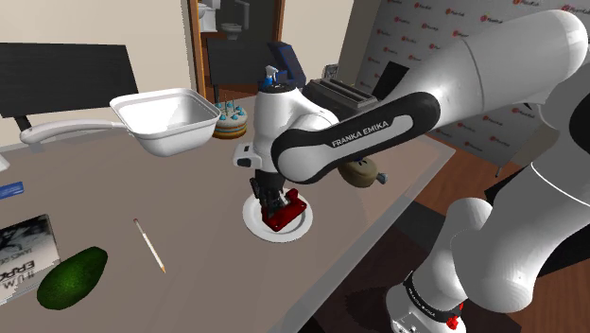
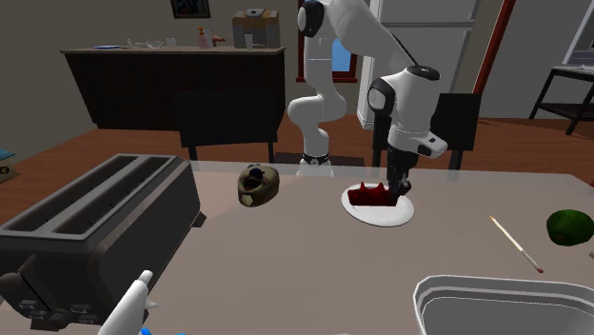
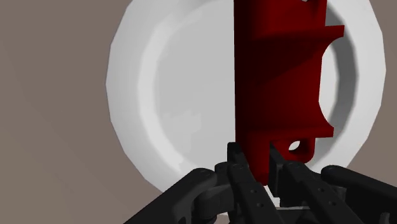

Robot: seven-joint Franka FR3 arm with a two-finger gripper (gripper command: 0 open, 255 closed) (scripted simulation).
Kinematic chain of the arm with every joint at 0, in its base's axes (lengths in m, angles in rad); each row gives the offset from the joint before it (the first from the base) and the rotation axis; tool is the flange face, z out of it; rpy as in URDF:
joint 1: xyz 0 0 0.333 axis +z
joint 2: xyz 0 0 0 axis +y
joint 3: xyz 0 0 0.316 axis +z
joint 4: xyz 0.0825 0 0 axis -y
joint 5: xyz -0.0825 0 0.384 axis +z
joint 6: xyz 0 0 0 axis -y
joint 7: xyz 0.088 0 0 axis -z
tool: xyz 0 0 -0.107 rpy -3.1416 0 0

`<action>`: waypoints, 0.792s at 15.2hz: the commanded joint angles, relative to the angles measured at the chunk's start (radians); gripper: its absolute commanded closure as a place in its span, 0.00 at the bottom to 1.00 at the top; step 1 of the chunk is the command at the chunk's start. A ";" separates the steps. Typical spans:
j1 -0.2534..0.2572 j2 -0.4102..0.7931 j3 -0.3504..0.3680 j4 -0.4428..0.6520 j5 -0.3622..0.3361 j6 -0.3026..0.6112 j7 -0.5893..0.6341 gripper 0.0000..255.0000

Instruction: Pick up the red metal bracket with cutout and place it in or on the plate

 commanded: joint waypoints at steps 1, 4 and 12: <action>-0.001 0.007 0.000 -0.003 -0.001 0.001 0.001 1.00; 0.000 0.007 0.000 -0.002 -0.001 0.001 0.001 0.00; -0.002 -0.040 -0.002 0.055 -0.002 -0.103 0.001 0.00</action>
